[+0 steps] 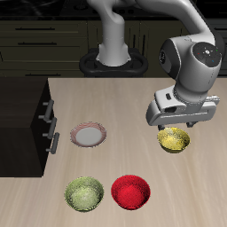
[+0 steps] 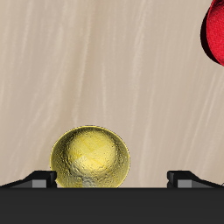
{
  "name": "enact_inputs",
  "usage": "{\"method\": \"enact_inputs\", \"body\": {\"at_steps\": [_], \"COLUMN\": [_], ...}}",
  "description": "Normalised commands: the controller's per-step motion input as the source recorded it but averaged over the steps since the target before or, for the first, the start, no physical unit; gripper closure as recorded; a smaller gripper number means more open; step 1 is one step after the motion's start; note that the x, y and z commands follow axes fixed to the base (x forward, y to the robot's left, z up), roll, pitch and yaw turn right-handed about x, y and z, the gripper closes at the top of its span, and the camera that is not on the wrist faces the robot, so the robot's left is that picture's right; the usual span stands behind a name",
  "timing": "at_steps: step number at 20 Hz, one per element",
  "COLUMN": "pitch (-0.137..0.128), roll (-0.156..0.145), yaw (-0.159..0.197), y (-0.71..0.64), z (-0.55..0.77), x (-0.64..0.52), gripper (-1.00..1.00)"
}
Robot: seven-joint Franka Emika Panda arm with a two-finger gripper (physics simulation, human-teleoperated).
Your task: Place the yellow bowl on top of the wooden cabinet
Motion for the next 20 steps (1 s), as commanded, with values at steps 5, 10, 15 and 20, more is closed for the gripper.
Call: {"method": "enact_inputs", "body": {"at_steps": [5,10,15,20], "pitch": [0.038,0.033,0.051,0.027], "roll": [-0.034,-0.033,0.006,0.003], "yaw": [0.009,0.016,0.014,0.002], "y": [-0.04,-0.14,0.02,-0.01], "z": [-0.25,-0.26,-0.30,-0.20], "x": [-0.03,-0.07,-0.13,-0.10], "gripper": [-1.00,-1.00,-1.00,-1.00]}}
